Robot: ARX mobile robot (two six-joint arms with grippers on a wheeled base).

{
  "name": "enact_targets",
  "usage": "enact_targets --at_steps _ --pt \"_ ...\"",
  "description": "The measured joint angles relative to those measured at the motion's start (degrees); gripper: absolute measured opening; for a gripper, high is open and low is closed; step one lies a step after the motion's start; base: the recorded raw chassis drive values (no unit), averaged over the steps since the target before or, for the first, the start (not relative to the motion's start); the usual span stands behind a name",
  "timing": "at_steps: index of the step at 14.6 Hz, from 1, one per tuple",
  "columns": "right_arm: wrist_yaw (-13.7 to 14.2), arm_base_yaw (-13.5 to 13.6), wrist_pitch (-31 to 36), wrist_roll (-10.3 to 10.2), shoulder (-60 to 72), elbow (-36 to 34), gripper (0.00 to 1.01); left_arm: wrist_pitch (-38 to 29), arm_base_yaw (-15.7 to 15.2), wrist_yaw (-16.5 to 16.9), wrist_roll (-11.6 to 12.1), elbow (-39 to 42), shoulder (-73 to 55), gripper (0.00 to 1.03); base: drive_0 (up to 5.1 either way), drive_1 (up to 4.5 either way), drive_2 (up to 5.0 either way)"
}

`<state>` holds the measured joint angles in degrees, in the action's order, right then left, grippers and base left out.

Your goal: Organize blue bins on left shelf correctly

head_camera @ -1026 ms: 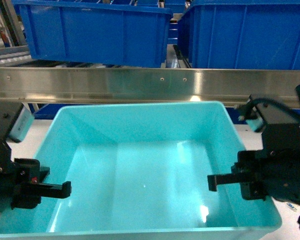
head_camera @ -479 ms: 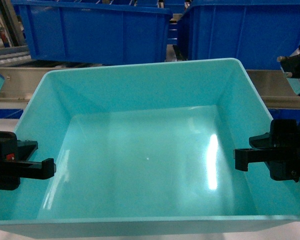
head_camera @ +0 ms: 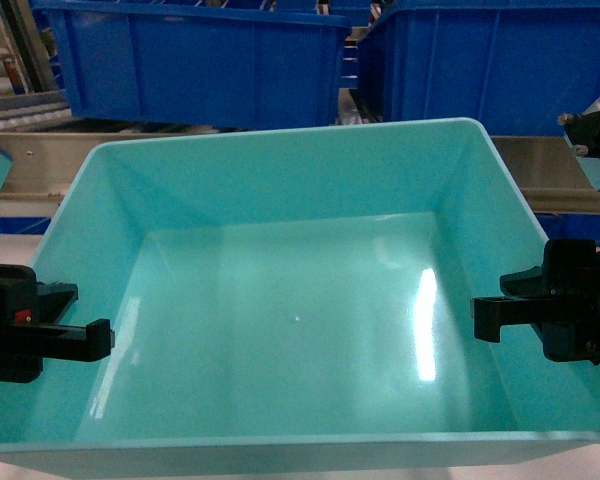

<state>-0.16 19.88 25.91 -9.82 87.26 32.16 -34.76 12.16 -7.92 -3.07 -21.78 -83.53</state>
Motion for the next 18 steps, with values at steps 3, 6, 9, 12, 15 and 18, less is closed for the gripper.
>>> enact_targets --at_steps 3,6,9,12,15,18 --pt "-0.02 -0.02 -0.13 -0.02 0.00 -0.02 0.02 0.04 0.02 0.00 0.00 0.00 -0.02 0.02 -4.1 -0.29 4.5" --pt "-0.04 -0.02 -0.15 -0.02 0.00 -0.02 0.02 0.09 0.02 -0.02 0.00 0.00 0.00 0.02 -4.3 -0.17 4.3" --pt "-0.02 -0.02 -0.24 -0.02 0.00 -0.04 0.02 0.22 0.02 -0.02 0.00 0.02 0.00 0.02 -5.0 2.46 2.5" --pt "-0.04 -0.02 -0.11 -0.02 0.00 -0.04 0.02 0.13 0.02 -0.02 -0.02 0.02 0.00 0.02 -4.8 2.68 2.7" --pt "-0.04 0.00 -0.15 -0.04 0.00 -0.07 0.02 0.20 0.00 -0.02 0.00 0.02 0.00 0.02 -4.9 2.52 2.5" --pt "-0.04 0.00 -0.11 -0.04 0.00 -0.07 0.02 0.09 0.00 -0.02 0.00 0.02 0.00 0.02 -4.9 2.51 2.5"
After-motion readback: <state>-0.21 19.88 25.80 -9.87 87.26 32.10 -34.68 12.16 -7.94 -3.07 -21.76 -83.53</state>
